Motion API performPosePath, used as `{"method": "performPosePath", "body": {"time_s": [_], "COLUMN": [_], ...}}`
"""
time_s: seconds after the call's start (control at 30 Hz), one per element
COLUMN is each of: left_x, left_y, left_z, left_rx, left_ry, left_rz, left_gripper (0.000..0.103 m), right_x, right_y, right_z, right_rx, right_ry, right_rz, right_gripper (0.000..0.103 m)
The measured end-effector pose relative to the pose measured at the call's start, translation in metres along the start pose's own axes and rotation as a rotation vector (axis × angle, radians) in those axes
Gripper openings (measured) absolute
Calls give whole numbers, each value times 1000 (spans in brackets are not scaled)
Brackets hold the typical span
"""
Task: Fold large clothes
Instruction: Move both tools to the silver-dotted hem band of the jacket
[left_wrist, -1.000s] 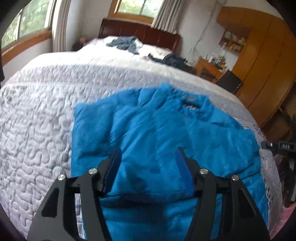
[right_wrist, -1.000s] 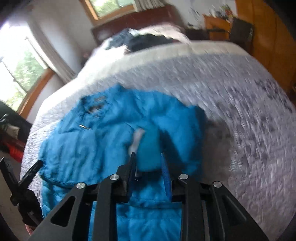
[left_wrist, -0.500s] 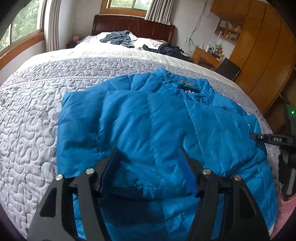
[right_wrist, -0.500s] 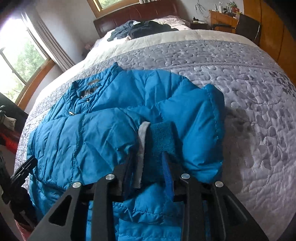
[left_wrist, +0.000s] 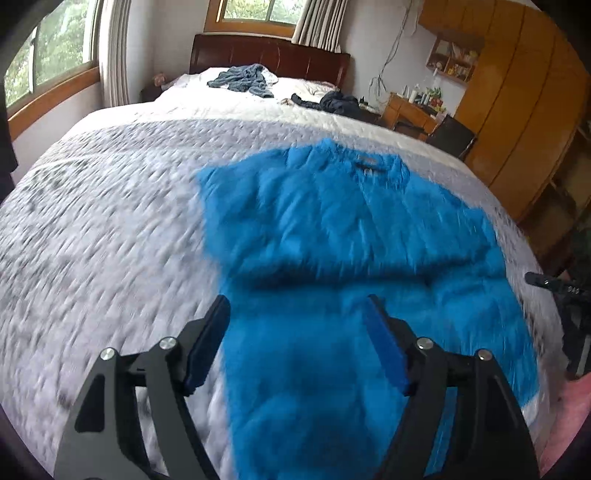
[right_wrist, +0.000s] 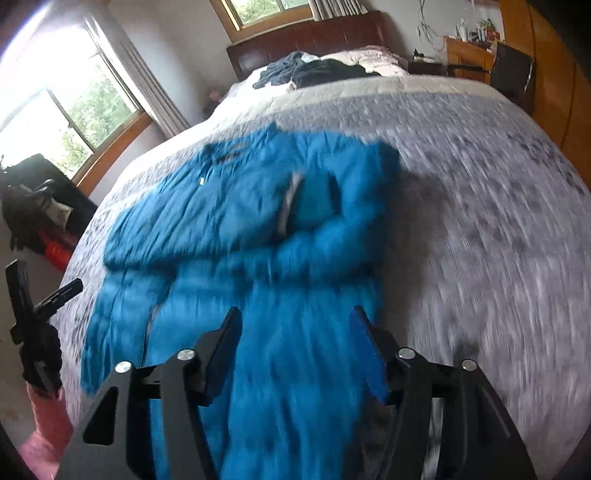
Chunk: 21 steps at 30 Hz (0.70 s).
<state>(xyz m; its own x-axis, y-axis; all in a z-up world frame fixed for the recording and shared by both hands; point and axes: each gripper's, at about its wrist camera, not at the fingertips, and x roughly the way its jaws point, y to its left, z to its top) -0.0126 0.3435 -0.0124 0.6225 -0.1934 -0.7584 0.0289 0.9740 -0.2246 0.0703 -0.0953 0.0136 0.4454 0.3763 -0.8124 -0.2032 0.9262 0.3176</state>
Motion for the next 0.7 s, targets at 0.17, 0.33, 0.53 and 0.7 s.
{"method": "performPosePath", "body": {"time_s": [0.17,0.33,0.53,0.7], "left_x": [-29,-49,-58,-54], "left_y": [8,16,14,12], "left_z": [-57,-107,-137,-152], "left_rx": [-18,-82,-103,-135], "left_ry": [71,114,133,166], "left_rz": [2,-38,-68,-119], "left_gripper": [76,76,78,78], "right_x": [-23,-41,-52,-46], "right_y": [-5,-2,-3,4], "right_z": [-61,-123,-168,-187], "right_rx": [-3,-9,12,-2], "right_ry": [48,68,73,101], "right_rz": [19,28,62,75], "right_gripper": [64,67,67,67]}}
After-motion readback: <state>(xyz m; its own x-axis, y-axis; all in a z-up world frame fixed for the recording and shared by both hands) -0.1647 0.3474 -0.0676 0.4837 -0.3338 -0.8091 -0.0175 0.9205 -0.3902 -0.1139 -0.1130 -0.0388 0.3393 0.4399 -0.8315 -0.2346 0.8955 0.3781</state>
